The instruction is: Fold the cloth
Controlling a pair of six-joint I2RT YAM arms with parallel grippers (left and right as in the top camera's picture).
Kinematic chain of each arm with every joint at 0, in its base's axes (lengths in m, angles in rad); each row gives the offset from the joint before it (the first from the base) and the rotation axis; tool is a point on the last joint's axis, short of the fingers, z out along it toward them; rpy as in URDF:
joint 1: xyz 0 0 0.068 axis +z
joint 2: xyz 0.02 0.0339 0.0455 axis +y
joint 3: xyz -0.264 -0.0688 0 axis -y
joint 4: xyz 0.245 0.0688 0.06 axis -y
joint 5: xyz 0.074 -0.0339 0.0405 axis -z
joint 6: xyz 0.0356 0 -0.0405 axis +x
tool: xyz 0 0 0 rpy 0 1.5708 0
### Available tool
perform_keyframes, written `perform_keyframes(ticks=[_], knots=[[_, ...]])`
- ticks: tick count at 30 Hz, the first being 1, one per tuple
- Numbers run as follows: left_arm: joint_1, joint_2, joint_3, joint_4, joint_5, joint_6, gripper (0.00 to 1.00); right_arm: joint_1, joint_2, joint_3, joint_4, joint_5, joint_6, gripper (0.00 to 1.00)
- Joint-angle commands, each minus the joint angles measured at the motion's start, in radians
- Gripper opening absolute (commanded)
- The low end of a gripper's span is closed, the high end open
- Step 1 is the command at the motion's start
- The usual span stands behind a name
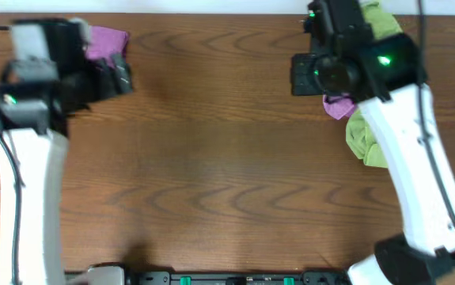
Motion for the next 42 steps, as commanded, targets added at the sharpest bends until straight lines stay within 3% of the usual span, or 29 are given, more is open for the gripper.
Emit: perform_keyframes(ticks=[1, 4, 8, 12, 15, 20, 21, 22, 23, 24, 42], knots=[[-0.164, -0.098, -0.041, -0.027, -0.291, 0.023, 0.96, 0.000, -0.096, -0.031, 0.003, 0.036, -0.056, 0.02], [-0.273, -0.150, -0.080, -0.051, -0.349, 0.008, 0.96, 0.000, -0.201, -0.162, 0.055, 0.037, -0.079, 0.02], [-0.315, -0.216, -0.201, -0.058, -0.332, -0.049, 0.96, 0.001, -0.354, -0.447, 0.196, 0.034, -0.078, 0.01], [-0.353, -0.352, -0.451, -0.034, -0.303, -0.109, 0.99, 0.034, -0.528, -0.810, 0.358, -0.007, -0.075, 0.01], [-0.385, -0.484, -0.640, 0.001, -0.274, -0.150, 0.96, 0.064, -0.629, -1.036, 0.446, -0.040, -0.042, 0.02], [-0.391, -0.628, -0.771, 0.054, -0.251, -0.156, 0.95, 0.078, -0.698, -1.196, 0.515, -0.056, 0.024, 0.02], [-0.391, -0.644, -0.772, 0.057, -0.252, -0.154, 0.96, 0.078, -0.699, -1.195, 0.516, -0.064, 0.024, 0.11], [-0.391, -0.652, -0.772, 0.063, -0.252, -0.149, 0.95, 0.078, -0.699, -1.193, 0.518, -0.069, 0.025, 0.35], [-0.391, -0.658, -0.772, 0.066, -0.253, -0.145, 0.95, 0.078, -0.699, -1.194, 0.521, -0.070, 0.027, 0.72], [-0.391, -0.657, -0.772, 0.066, -0.260, -0.145, 0.95, 0.078, -0.698, -1.194, 0.521, -0.070, 0.028, 0.99], [-0.391, -0.657, -0.772, 0.053, -0.274, -0.145, 0.95, 0.078, -0.697, -1.194, 0.518, -0.074, 0.027, 0.99]])
